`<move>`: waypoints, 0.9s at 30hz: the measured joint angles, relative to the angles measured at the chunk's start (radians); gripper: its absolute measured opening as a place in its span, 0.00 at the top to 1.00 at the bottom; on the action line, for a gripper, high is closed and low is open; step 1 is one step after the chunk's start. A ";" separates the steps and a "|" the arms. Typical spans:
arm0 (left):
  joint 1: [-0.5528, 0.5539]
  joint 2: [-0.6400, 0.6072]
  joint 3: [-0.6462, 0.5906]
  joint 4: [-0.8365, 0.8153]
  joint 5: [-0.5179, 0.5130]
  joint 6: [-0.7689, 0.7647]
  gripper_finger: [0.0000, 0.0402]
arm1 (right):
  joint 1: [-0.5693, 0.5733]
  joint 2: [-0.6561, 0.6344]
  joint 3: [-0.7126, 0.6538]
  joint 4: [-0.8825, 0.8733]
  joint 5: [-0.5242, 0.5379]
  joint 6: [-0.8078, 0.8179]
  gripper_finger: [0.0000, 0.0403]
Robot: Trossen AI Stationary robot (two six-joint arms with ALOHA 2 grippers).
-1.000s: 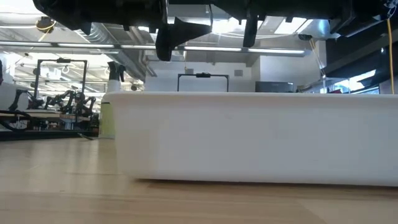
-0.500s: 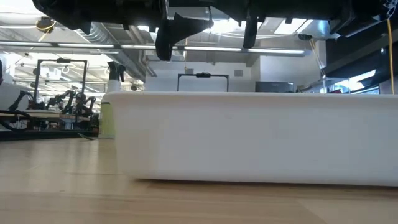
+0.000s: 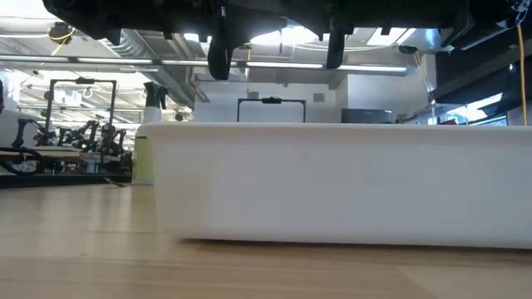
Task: Sort silverware
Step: Put the black spoon into the white silverware tray
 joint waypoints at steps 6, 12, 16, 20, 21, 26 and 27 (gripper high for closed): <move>-0.004 0.000 0.000 -0.006 -0.008 0.022 0.94 | 0.001 0.000 0.000 -0.019 0.002 0.031 0.84; -0.003 0.000 0.000 -0.011 -0.014 0.024 0.94 | 0.002 -0.015 0.000 -0.020 0.006 0.017 0.64; -0.003 0.000 0.000 -0.028 -0.014 0.024 0.94 | 0.002 -0.059 0.000 -0.037 0.072 -0.030 0.56; -0.002 0.000 0.000 -0.032 -0.012 0.039 0.94 | 0.002 -0.142 0.000 -0.156 0.193 -0.090 0.54; -0.001 0.000 0.000 -0.039 -0.011 0.049 0.94 | 0.002 -0.169 0.000 -0.206 0.228 -0.100 0.54; 0.000 -0.005 0.000 -0.146 -0.001 0.074 0.94 | 0.003 -0.314 0.000 -0.560 0.364 -0.036 0.54; 0.002 -0.005 0.000 -0.178 0.007 0.075 0.94 | 0.003 -0.341 0.000 -0.637 0.378 0.001 0.54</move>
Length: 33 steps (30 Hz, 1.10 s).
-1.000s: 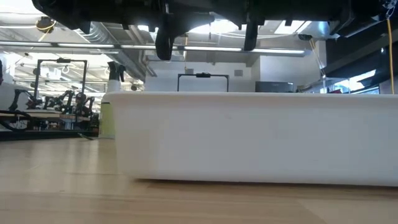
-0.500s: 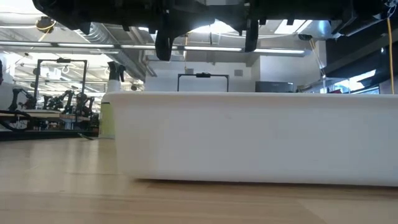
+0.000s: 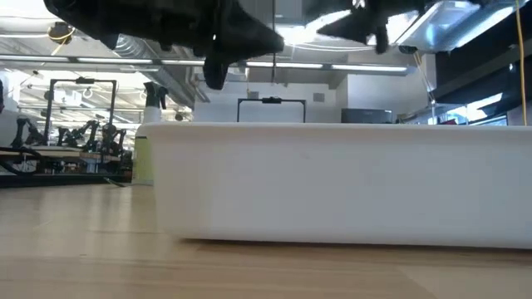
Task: Sort silverware
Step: Put the black spoon into the white silverware tray
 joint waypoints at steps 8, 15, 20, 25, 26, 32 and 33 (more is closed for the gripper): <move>0.054 0.008 0.094 -0.336 0.016 0.109 0.95 | 0.000 -0.125 0.000 -0.432 0.019 0.269 0.54; 0.091 0.141 0.364 -0.711 0.034 0.279 0.95 | -0.001 -0.140 0.000 -0.547 -0.013 0.339 0.54; 0.110 0.265 0.491 -0.878 0.032 0.329 0.95 | -0.001 -0.151 0.000 -0.663 -0.051 0.418 0.54; 0.134 0.331 0.541 -0.878 0.038 0.345 0.95 | -0.001 -0.152 0.000 -0.719 -0.094 0.476 0.54; 0.138 0.340 0.549 -0.897 0.042 0.353 0.95 | -0.001 -0.152 0.000 -0.726 -0.105 0.480 0.54; 0.151 0.363 0.566 -0.988 0.039 0.374 0.95 | -0.001 -0.161 0.000 -0.816 -0.128 0.496 0.54; 0.154 0.363 0.566 -0.995 0.039 0.377 0.95 | -0.001 -0.163 0.000 -0.839 -0.124 0.504 0.54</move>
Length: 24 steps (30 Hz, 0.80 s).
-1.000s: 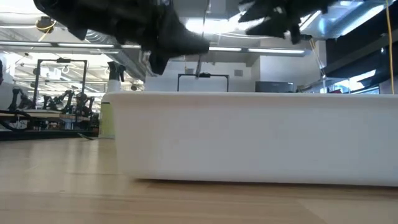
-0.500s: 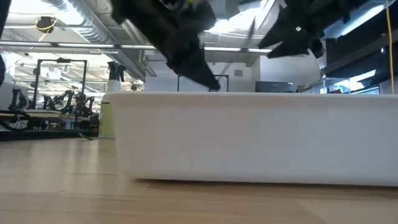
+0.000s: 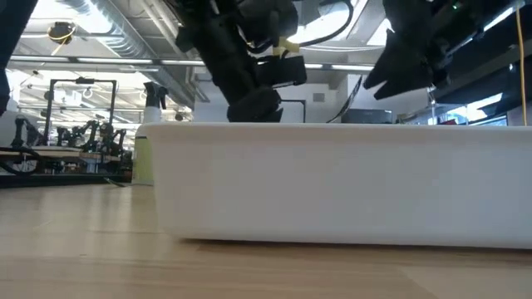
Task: Sort silverware
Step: Put the black spoon into the white silverware tray
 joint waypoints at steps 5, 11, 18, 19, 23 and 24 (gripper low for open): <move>0.015 0.000 0.000 -0.007 0.000 0.030 0.95 | 0.000 -0.006 0.000 -0.052 0.006 0.038 0.54; 0.037 0.000 0.000 -0.012 0.033 0.034 0.95 | 0.000 -0.006 0.000 -0.057 0.005 0.053 0.54; 0.052 0.001 0.000 -0.041 0.073 0.032 0.95 | 0.000 -0.006 0.000 -0.055 0.005 0.059 0.54; 0.054 0.001 0.000 -0.039 0.073 0.033 0.95 | 0.000 -0.006 0.000 -0.055 0.005 0.065 0.54; 0.059 0.001 0.000 -0.027 0.081 0.029 0.95 | 0.000 -0.006 0.000 -0.055 0.005 0.074 0.54; 0.059 0.001 0.000 -0.025 0.083 0.029 0.95 | 0.000 -0.006 0.000 -0.055 0.005 0.077 0.54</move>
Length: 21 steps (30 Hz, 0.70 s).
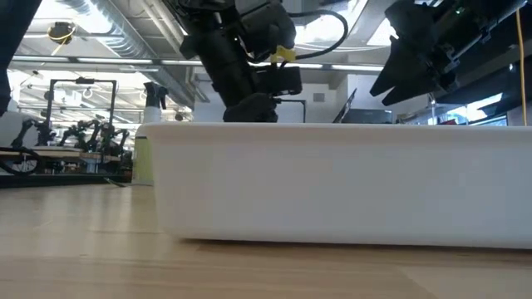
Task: Sort silverware
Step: Put the black spoon into the white silverware tray
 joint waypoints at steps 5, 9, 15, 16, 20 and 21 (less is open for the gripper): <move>-0.014 0.000 0.000 0.047 -0.006 -0.007 0.90 | 0.000 0.000 0.000 0.000 -0.008 0.013 0.54; -0.012 0.000 0.000 0.054 -0.007 -0.035 0.85 | 0.000 0.000 0.000 0.000 -0.010 0.020 0.54; -0.001 0.000 0.000 0.043 -0.010 -0.060 0.79 | 0.000 0.000 0.000 0.000 -0.019 0.021 0.54; 0.001 0.000 0.000 0.043 -0.010 -0.062 0.79 | 0.000 0.000 0.000 0.000 -0.019 0.021 0.54; 0.000 -0.001 0.000 0.044 -0.006 -0.068 0.76 | 0.000 0.000 0.000 0.004 -0.023 0.024 0.54; -0.001 -0.004 0.000 0.045 0.001 -0.069 0.76 | 0.000 0.000 0.000 0.005 -0.028 0.026 0.54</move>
